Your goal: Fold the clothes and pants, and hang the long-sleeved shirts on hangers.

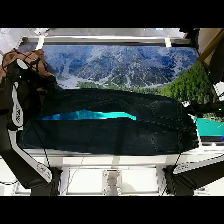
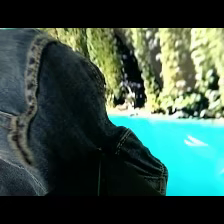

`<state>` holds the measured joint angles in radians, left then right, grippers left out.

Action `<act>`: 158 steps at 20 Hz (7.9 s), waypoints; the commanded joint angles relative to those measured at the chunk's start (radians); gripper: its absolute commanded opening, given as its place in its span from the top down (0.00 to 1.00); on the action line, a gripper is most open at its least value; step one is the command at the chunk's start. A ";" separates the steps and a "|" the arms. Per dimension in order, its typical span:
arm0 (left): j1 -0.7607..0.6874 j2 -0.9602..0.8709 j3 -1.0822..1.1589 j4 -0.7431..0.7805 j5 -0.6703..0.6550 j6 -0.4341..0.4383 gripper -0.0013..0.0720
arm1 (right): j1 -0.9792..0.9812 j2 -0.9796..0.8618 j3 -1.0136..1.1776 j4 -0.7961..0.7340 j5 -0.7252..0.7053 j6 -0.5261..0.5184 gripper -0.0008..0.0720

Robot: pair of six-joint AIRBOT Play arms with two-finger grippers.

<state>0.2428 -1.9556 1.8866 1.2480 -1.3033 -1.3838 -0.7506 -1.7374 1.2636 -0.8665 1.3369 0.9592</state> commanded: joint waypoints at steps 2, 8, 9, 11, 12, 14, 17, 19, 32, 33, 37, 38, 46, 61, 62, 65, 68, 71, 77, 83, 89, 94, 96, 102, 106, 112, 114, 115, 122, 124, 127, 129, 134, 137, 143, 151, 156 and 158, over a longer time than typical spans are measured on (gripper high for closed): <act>0.004 0.052 0.006 0.002 0.009 0.000 0.96 | -0.001 0.027 0.097 -0.002 -0.032 0.002 0.91; 0.011 0.188 0.007 0.170 0.029 -0.073 0.96 | -0.004 0.086 0.185 -0.263 -0.139 0.189 0.91; 0.011 0.201 0.007 0.210 0.029 -0.109 0.96 | -0.004 0.086 0.185 -0.266 -0.171 0.205 0.91; 0.011 0.213 0.007 0.269 0.029 -0.173 0.96 | 0.001 0.085 0.185 -0.264 -0.228 0.214 0.91; 0.010 0.213 0.007 0.287 0.031 -0.201 0.96 | 0.007 0.085 0.185 -0.264 -0.258 0.227 0.91; 0.006 0.210 0.006 0.289 0.031 -0.203 0.96 | 0.016 0.079 0.181 -0.265 -0.257 0.233 0.91; 0.001 0.208 0.006 0.289 0.030 -0.203 0.96 | 0.004 0.045 0.180 -0.263 -0.118 0.238 0.17; 0.000 0.208 0.006 0.289 0.030 -0.203 0.96 | -0.006 0.010 0.180 -0.267 0.029 0.237 0.14; -0.004 0.208 0.006 0.289 -0.030 -0.203 0.96 | 0.006 -0.171 0.173 0.068 0.182 0.014 0.35; -0.008 0.208 0.006 0.289 -0.030 -0.203 0.96 | 0.010 -0.171 0.173 0.068 0.191 0.012 0.44; -0.015 0.208 0.006 0.289 -0.029 -0.203 0.96 | 0.028 -0.171 0.173 0.098 0.212 -0.061 0.86; -0.015 0.208 0.007 0.289 -0.029 -0.203 0.96 | 0.028 -0.171 0.174 0.122 0.206 -0.075 0.90; -0.015 0.247 0.007 0.404 0.040 -0.248 0.96 | 0.027 -0.107 0.312 -0.045 -0.067 0.112 0.91; -0.071 0.056 0.007 0.435 0.299 -0.375 0.00 | 0.179 -0.119 0.312 -0.054 -0.445 0.227 0.29; -0.072 0.060 0.008 0.436 0.312 -0.396 0.02 | 0.184 -0.117 0.316 -0.053 -0.447 0.241 0.28; -0.063 0.129 0.028 0.475 0.294 -0.397 0.02 | 0.164 -0.083 0.361 -0.063 -0.388 0.272 0.28; -0.048 0.269 0.026 0.626 0.119 -0.336 0.02 | 0.094 0.029 0.394 -0.145 -0.230 0.282 0.29; 0.005 0.423 -0.080 0.710 -0.154 -0.269 0.02 | -0.011 0.171 0.356 -0.253 -0.028 0.245 0.29; 0.178 0.959 -0.851 0.556 -0.055 -0.314 0.03 | -0.248 0.446 -0.040 -0.116 0.069 0.112 0.29; 0.715 1.059 -1.176 0.079 -0.089 0.028 0.03 | -0.237 0.487 -0.139 0.033 0.237 0.098 0.29; 0.969 0.908 -1.223 -0.053 -0.180 0.377 0.16 | -0.227 0.491 -0.139 0.080 0.322 0.105 0.29; 0.968 0.856 -1.223 -0.018 -0.114 0.516 0.25 | -0.227 0.537 -0.139 0.080 0.322 0.130 0.29; 0.968 0.838 -1.223 0.022 -0.108 0.517 0.25 | -0.227 0.558 -0.139 0.079 0.324 0.132 0.29; 0.932 0.772 -1.223 0.030 -0.043 0.521 0.24 | -0.227 0.592 -0.137 0.078 0.320 0.145 0.29; 0.822 0.707 -1.223 0.031 -0.030 0.539 0.24 | -0.227 0.596 -0.137 0.079 0.321 0.151 0.29; 0.726 0.679 -1.223 0.031 -0.027 0.537 0.25 | -0.227 0.597 -0.137 0.079 0.324 0.158 0.29; 0.724 0.679 -1.223 0.031 -0.031 0.531 0.80 | -0.227 0.597 -0.137 0.079 0.324 0.158 0.29; 0.724 0.681 -1.223 0.031 -0.032 0.519 0.96 | -0.227 0.597 -0.137 0.079 0.324 0.158 0.29; 0.724 0.789 -1.155 0.026 -0.064 0.494 0.96 | -0.235 0.632 -0.076 -0.106 0.310 0.127 0.29; 0.724 0.821 -1.143 -0.017 -0.042 0.466 0.96 | -0.235 0.645 -0.182 -0.190 0.305 0.127 0.29; 0.724 0.845 -1.143 -0.114 -0.030 0.431 0.96 | -0.235 0.645 -0.411 -0.216 0.187 0.093 0.29; 0.724 0.853 -1.143 -0.135 -0.029 0.414 0.96 | -0.235 0.643 -0.504 -0.214 0.084 0.097 0.28; 0.724 0.855 -1.143 -0.135 -0.027 0.414 0.96 | -0.235 0.606 -0.543 -0.224 -0.047 0.099 0.28; 0.724 0.855 -1.143 -0.135 -0.019 0.414 0.96 | -0.235 0.566 -0.546 -0.252 -0.105 0.123 0.28; 0.724 0.855 -1.143 -0.135 -0.016 0.410 0.96 | -0.234 0.423 -0.547 -0.089 -0.173 0.077 0.28; 0.724 0.855 -1.143 -0.135 -0.019 0.402 0.96 | -0.234 0.405 -0.547 -0.113 -0.166 0.060 0.29; 0.724 0.855 -1.143 -0.134 -0.021 0.402 0.96 | -0.298 0.423 -0.472 -0.161 -0.056 0.064 0.29; 0.724 0.855 -1.143 -0.134 -0.020 0.402 0.96 | -0.340 0.436 -0.456 -0.158 -0.049 0.075 0.29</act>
<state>0.9668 -1.1011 0.7433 1.1133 -1.3212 -0.9813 -1.0443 -1.3140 0.7761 -1.0130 1.2449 1.0237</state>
